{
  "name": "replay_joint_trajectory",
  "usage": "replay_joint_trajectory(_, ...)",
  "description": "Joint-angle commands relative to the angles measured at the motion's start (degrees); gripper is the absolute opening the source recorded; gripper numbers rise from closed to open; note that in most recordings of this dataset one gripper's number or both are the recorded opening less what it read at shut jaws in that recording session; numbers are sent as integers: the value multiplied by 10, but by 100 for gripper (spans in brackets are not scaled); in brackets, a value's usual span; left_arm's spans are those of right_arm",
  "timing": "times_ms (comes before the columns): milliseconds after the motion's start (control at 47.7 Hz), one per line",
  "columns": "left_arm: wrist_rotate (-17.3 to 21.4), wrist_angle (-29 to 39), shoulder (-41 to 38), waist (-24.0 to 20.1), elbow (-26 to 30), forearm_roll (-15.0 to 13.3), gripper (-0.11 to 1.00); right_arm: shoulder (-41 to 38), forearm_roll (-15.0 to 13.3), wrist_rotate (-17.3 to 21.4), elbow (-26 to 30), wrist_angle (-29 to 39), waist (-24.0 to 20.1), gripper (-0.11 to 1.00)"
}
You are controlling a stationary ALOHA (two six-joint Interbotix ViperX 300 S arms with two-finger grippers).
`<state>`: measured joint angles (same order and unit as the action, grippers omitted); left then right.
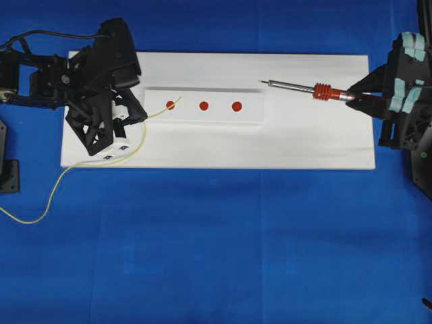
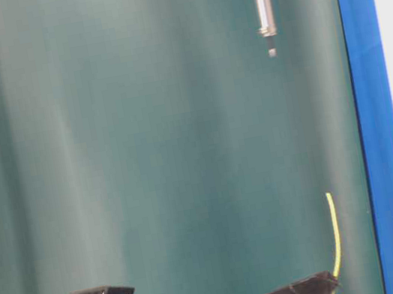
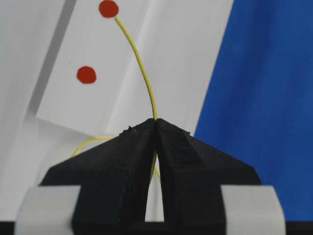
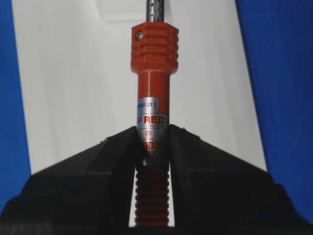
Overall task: Touch the tip of the soldering iron to the tip of the solder at the mark.
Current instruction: 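Lower the solder and iron back onto the table near start spots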
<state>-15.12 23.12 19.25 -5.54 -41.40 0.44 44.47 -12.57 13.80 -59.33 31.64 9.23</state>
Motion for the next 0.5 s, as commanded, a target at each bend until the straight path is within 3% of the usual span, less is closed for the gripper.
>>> replay_joint_trajectory(0,-5,-15,18,7,-1,1,1,-2,9,4,9,-15,-1,7)
replay_joint_trajectory(168,-38,-32,31,51,-18,1,1,4,43,7,12,-33,-44,7)
replay_joint_trajectory(314,-85,-47,43,118,-33,1,1,9,71,12,12,-48,-131,7)
replay_joint_trajectory(482,-125,-97,46,207,-58,1,1,-11,76,44,11,-89,-227,7)
